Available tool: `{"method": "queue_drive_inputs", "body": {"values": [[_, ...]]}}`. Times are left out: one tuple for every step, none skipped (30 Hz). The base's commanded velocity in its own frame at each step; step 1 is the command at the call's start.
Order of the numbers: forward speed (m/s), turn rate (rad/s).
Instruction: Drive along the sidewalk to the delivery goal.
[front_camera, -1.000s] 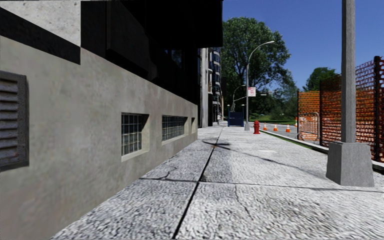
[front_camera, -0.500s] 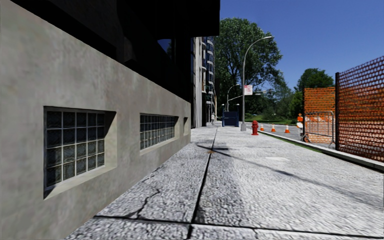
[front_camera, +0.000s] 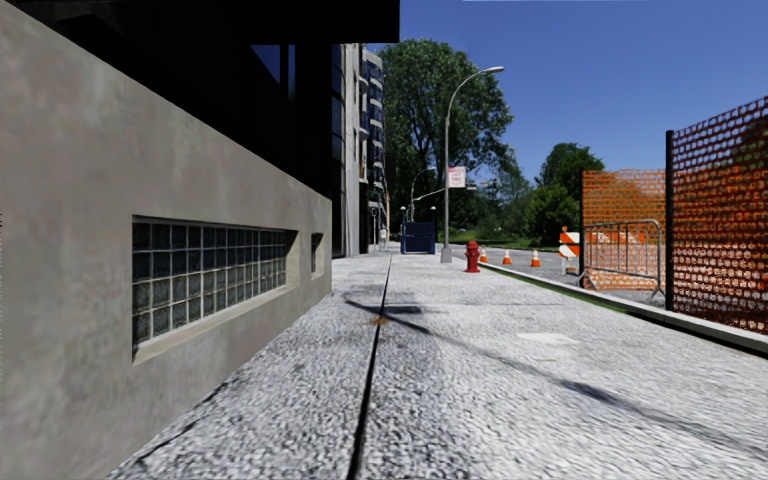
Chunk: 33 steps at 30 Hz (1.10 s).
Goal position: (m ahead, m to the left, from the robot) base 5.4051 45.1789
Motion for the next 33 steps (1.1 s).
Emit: {"method": "queue_drive_inputs", "body": {"values": [[2.00,0.00],[2.00,0.00],[2.00,0.00],[2.00,0.00],[2.00,0.00],[2.00,0.00],[2.00,0.00],[2.00,0.00],[2.00,0.00],[2.00,0.00],[2.00,0.00],[2.00,0.00],[2.00,0.00],[2.00,0.00],[2.00,-0.29],[2.00,-0.29],[2.00,-1.05],[2.00,-1.20],[2.00,-1.20],[2.00,-1.20],[2.00,-1.10],[2.00,-0.41],[2.00,-0.01],[2.00,0.00],[2.00,0.00],[2.00,0.00],[2.00,0.00],[2.00,0.00],[2.00,0.00],[2.00,0.00],[2.00,0.00],[2.00,0.00],[2.00,0.00]]}}
